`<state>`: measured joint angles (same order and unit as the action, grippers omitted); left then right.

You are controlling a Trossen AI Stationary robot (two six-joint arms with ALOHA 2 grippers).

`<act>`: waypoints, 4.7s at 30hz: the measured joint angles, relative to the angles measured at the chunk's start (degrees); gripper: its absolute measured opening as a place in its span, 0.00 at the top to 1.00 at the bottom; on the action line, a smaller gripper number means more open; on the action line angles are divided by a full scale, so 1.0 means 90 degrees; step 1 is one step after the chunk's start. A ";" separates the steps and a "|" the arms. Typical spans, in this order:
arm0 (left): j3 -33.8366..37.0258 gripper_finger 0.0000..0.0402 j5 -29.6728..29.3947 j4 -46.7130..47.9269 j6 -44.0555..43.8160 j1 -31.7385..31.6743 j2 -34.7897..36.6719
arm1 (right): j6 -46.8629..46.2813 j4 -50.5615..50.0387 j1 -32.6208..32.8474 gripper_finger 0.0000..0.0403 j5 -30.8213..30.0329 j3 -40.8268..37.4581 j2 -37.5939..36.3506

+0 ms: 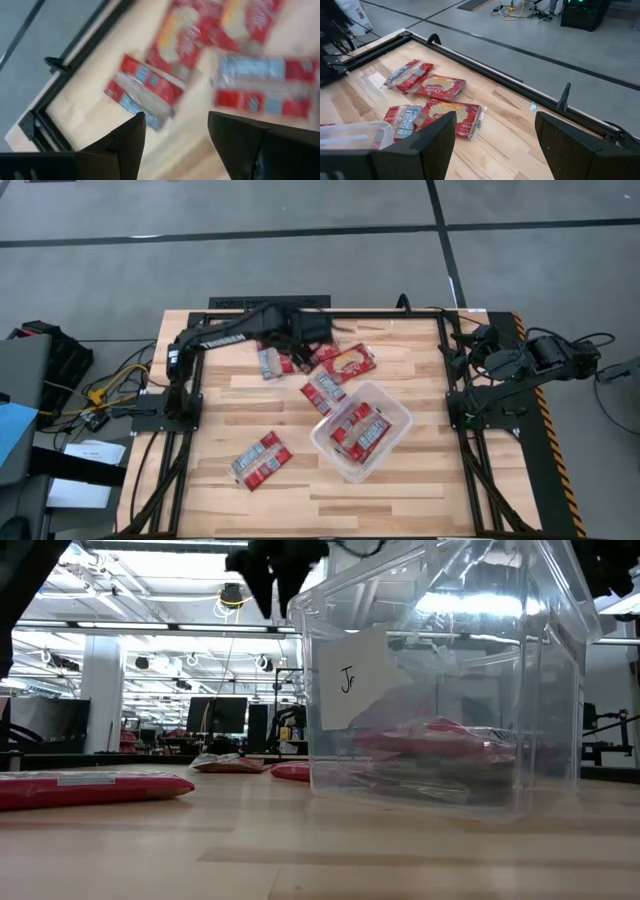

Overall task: Sort popcorn bags into baskets
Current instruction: Put the red popcorn pack into the transparent container

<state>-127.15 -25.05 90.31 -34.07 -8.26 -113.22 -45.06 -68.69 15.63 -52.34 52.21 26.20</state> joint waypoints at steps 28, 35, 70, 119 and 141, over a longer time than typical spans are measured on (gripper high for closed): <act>0.8313 0.47 0.1884 -0.6345 -0.1552 -0.2090 0.2983 | 0.0000 -0.0205 -0.0002 0.27 -0.0062 0.0000 -0.0001; 0.8765 0.47 0.1934 -0.6687 -0.1910 -0.2315 0.2989 | 0.0000 -0.0228 -0.0002 0.27 -0.0090 0.0000 -0.0002; 1.0675 0.98 0.2462 -0.9854 -0.3344 -0.2398 0.3025 | -0.0029 -0.0231 -0.0002 0.27 -0.0372 0.0000 -0.0001; 0.4389 1.00 0.2539 -0.7339 -0.2387 0.1543 0.1372 | -0.0215 -0.0474 -0.0002 0.27 -0.0342 0.0000 0.0000; 0.4367 1.00 0.2626 -0.7125 -0.1936 0.1505 0.1310 | -0.0226 -0.0680 -0.0002 0.27 -0.0353 0.0000 0.0000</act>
<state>-87.85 -1.42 26.18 -51.49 5.29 -101.43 -47.09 -74.81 15.62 -55.51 52.21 26.20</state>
